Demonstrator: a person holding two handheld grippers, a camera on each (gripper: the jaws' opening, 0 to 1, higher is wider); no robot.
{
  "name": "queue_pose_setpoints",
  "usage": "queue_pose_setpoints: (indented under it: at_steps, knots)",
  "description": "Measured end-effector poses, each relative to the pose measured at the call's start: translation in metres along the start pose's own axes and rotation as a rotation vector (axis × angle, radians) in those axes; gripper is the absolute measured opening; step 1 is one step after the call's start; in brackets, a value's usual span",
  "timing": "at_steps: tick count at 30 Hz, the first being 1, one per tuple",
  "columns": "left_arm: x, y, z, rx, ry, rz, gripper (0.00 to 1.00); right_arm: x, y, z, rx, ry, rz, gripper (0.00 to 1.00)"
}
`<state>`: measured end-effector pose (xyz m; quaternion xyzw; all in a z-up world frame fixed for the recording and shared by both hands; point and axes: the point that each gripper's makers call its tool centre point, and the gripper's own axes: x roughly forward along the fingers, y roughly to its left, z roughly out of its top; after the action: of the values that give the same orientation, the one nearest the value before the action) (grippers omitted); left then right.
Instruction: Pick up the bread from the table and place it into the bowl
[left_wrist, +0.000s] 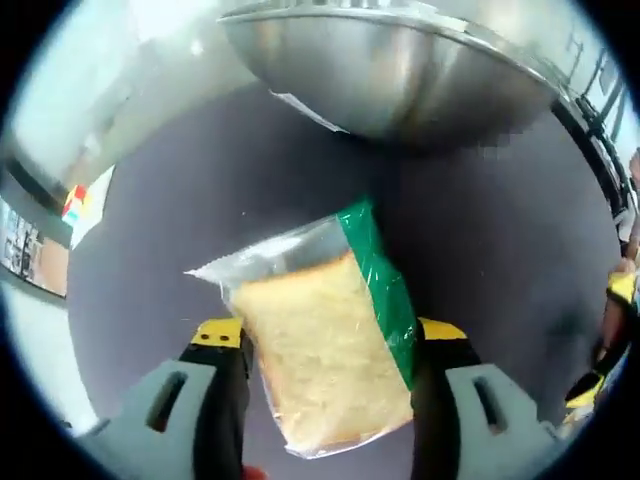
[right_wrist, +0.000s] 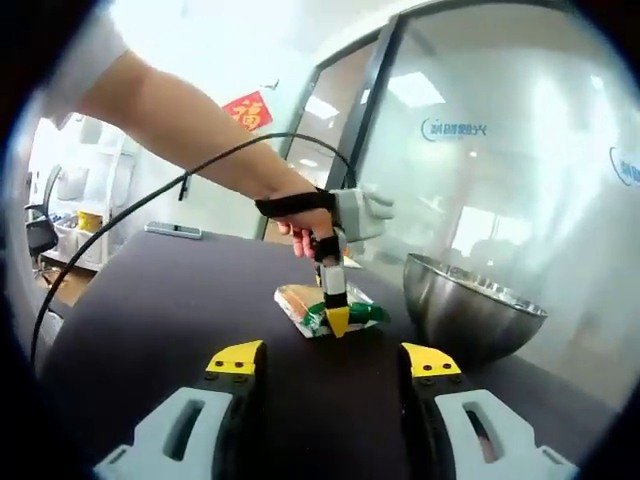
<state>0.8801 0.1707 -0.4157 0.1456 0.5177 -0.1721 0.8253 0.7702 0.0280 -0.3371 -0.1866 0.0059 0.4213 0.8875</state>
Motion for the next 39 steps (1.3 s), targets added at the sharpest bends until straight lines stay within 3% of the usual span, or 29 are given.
queue_pose_setpoints:
  at_steps: [3, 6, 13, 20, 25, 27, 33, 35, 39]
  knots:
    - [-0.003, 0.005, -0.005, 0.015, -0.009, -0.014, 0.56, 0.000, -0.001, -0.002, -0.008, 0.006, -0.007, 0.48]
    - [0.000, 0.012, -0.008, -0.071, 0.043, 0.000, 0.57, 0.003, 0.005, -0.004, -0.020, 0.015, 0.001, 0.48]
    - [0.011, 0.011, 0.017, -0.066, 0.079, 0.030, 0.59, 0.003, 0.006, -0.008, -0.075, 0.043, 0.000, 0.47]
    - [0.016, 0.005, 0.015, -0.078, 0.136, 0.044, 0.57, -0.002, -0.003, -0.001, -0.051, 0.019, -0.015, 0.46]
    - [0.015, 0.004, 0.023, -0.013, 0.111, 0.024, 0.50, -0.004, -0.002, 0.004, -0.045, 0.006, -0.014, 0.45]
    - [0.017, 0.013, 0.031, -0.004, 0.097, 0.021, 0.49, -0.004, -0.001, 0.007, -0.043, -0.003, -0.011, 0.45]
    - [0.009, 0.003, 0.025, 0.024, 0.066, -0.023, 0.49, -0.005, -0.005, 0.004, -0.035, 0.004, -0.019, 0.45]
    - [-0.002, -0.015, 0.022, 0.028, 0.032, -0.062, 0.49, -0.005, -0.006, 0.003, -0.034, 0.005, -0.023, 0.45]
    - [-0.040, -0.038, 0.037, 0.068, -0.061, -0.144, 0.49, -0.005, -0.007, 0.003, -0.029, 0.006, -0.027, 0.45]
